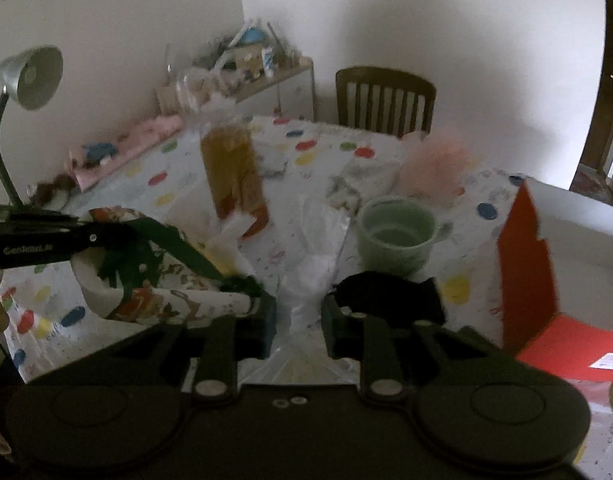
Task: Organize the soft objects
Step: 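Lift the cloth bag with the left gripper and carry it toward the red box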
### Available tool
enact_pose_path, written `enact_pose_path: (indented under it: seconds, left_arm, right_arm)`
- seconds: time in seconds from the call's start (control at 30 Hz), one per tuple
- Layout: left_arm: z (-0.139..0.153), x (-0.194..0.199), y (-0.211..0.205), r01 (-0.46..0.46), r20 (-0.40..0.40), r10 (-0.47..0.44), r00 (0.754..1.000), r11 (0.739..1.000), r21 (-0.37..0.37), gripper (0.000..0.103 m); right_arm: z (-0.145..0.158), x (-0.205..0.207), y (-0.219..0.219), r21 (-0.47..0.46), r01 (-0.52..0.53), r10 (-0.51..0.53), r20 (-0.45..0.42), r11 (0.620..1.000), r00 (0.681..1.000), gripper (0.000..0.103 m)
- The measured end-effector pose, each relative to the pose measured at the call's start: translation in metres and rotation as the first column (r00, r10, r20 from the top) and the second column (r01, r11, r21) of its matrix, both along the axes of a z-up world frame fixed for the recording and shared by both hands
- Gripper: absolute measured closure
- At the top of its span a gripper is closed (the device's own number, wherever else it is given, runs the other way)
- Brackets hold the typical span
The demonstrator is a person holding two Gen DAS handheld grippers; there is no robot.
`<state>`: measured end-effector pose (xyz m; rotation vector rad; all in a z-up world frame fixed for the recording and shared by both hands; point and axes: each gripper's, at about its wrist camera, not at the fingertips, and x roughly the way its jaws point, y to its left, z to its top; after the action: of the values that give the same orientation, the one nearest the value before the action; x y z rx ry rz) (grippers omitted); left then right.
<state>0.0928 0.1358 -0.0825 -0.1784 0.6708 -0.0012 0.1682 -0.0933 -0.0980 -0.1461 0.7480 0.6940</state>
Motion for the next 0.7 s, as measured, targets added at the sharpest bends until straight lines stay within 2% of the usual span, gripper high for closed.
enact_pose_path:
  seconds: [0.4, 0.7]
  left_arm:
    - [0.058, 0.008, -0.025, -0.033, 0.092, 0.043, 0.995, 0.994, -0.104, 0.095]
    - [0.090, 0.030, -0.066, 0.014, 0.176, 0.001, 0.984, 0.996, -0.083, 0.095]
  right_arm:
    - [0.030, 0.008, -0.090, 0.109, 0.046, -0.051, 0.043, 0.993, 0.998, 0.081]
    - [0.042, 0.018, -0.147, 0.130, 0.096, -0.107, 0.076, 0.987, 0.991, 0.081]
